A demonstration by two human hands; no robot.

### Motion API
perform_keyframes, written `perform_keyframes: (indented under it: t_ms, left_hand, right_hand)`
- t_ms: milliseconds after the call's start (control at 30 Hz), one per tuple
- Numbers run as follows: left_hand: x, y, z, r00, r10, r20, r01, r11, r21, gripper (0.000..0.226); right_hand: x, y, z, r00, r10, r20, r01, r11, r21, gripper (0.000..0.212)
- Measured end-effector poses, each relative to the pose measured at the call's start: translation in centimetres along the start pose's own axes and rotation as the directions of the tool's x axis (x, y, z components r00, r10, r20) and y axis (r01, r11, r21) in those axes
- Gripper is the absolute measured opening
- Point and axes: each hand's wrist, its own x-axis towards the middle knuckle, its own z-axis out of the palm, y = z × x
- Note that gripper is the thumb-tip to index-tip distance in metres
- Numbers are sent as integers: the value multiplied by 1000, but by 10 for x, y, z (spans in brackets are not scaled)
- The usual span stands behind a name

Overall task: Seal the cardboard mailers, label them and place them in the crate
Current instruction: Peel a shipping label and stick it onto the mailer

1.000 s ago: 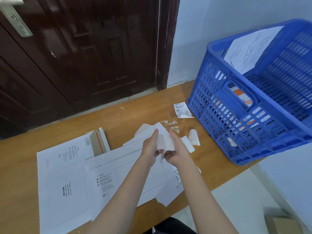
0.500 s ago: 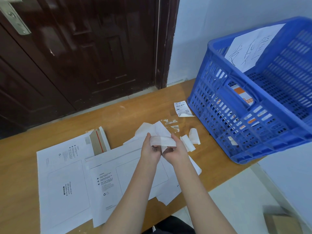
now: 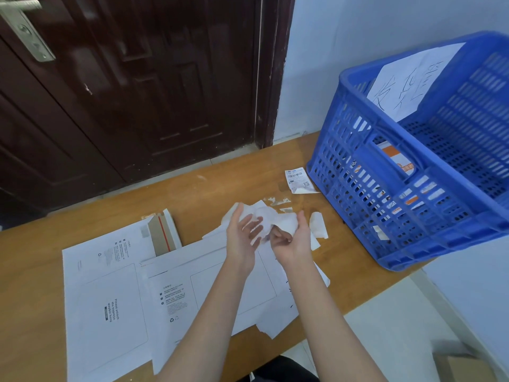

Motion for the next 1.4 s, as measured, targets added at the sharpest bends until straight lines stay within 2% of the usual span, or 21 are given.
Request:
perform_keyframes:
  t_ms: [33,100,200,233,300,400,500,567,667,733,800,933,1033,1233,1400]
  left_hand:
    - [-2,-2,3,1000,9,-24,-7,993,116,61]
    - [-5,-3,6,1000,-4,-7,6,949,315,65]
    - [-10,-6,13,998,-21,58,-8,890,456,56]
    - [-8,-8,16,999,22,26,-31,899,437,48]
    - [-6,-10,21,992,86,-97,-55,955,292,36]
    - [-2,-11,21,974,76,-213,-29,976,214,33]
    - [4,-8,12,975,-27,-219,79,969,234,21]
    - [5,-3,6,974,-105,-202,147,967,209,22]
    - [11,2,3,966,-108,-234,165,956,243,29]
    - [15,2,3,965,-45,-257,115,958,263,29]
    - [19,3,0,943,39,-329,49,966,255,24]
    - [24,3,-12,901,102,-422,20,961,276,23]
    - [23,0,-16,890,106,-444,22,962,273,25]
    - [29,0,-26,880,56,-471,14,989,144,27]
    - [31,6,-37,864,13,-504,13,999,49,27]
  right_hand:
    - [1,-1,1,1000,-22,-8,22,999,-33,28]
    - [0,-2,3,990,-123,-72,104,970,-221,27]
    - [-4,-1,5,953,-289,-86,202,825,-528,30]
    - [-4,1,5,943,-327,-68,226,774,-591,31]
    - [-5,3,4,929,-369,-31,259,706,-660,29]
    - [-6,7,5,924,-383,16,280,647,-709,29]
    - [-3,7,2,911,-406,68,310,566,-764,31]
    - [-2,5,-1,901,-418,120,348,527,-775,32]
    - [-3,3,-3,891,-426,157,373,489,-789,47]
    - [-1,3,-4,897,-421,131,351,502,-790,47]
    - [1,3,-5,893,-444,73,330,537,-776,37]
    - [3,3,-13,896,-445,-7,283,583,-762,37]
    - [6,5,-19,913,-403,-64,228,633,-740,37]
    - [7,-2,-22,955,-260,-146,114,770,-627,17]
    - [9,-5,-25,958,-209,-195,57,807,-587,15]
